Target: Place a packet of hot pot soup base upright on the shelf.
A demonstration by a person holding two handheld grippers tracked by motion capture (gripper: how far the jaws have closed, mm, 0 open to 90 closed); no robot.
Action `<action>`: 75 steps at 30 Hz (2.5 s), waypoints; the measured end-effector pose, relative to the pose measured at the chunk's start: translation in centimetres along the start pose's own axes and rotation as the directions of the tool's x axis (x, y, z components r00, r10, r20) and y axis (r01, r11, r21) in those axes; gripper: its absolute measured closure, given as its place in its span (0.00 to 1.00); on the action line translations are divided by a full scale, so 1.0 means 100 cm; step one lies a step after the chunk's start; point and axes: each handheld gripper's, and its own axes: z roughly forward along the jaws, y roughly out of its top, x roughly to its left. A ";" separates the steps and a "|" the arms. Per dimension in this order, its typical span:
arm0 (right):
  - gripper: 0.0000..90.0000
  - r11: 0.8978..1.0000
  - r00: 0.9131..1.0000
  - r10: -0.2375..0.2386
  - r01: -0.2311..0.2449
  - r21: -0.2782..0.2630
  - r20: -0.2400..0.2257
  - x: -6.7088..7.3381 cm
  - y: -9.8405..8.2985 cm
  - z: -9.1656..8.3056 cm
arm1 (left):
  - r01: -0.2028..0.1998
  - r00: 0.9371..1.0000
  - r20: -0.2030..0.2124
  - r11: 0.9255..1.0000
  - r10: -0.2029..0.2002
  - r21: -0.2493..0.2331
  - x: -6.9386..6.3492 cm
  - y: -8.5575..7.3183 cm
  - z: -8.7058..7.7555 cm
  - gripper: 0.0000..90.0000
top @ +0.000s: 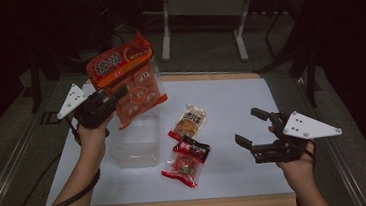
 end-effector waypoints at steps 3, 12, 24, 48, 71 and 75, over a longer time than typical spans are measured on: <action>0.15 1.000 1.000 -0.006 0.007 0.008 -0.010 0.000 -0.001 0.001 | 0.007 1.000 -0.018 1.000 -0.006 0.016 0.007 -0.009 0.000 0.79; 0.15 1.000 0.999 -0.012 0.013 0.022 -0.040 0.001 -0.004 0.004 | 0.023 0.999 -0.043 0.997 -0.021 0.067 0.021 -0.035 0.001 0.79; 0.15 0.999 0.999 -0.013 0.015 0.037 -0.053 0.001 -0.009 0.004 | 0.032 0.997 -0.072 0.992 -0.023 0.125 0.021 -0.054 0.008 0.79; 0.15 0.999 0.998 0.006 -0.003 0.043 -0.067 -0.001 -0.016 0.006 | 0.103 0.990 -0.111 0.980 -0.085 0.169 0.034 -0.086 -0.002 0.79; 0.15 0.998 0.998 0.004 0.000 0.056 -0.067 0.002 -0.019 0.010 | 0.159 0.981 -0.144 0.964 -0.130 0.211 0.033 -0.069 -0.002 0.10; 0.15 0.998 0.998 0.005 -0.002 0.056 -0.059 0.002 -0.020 0.011 | 0.149 0.985 -0.114 0.966 -0.127 0.213 0.030 -0.064 -0.005 0.02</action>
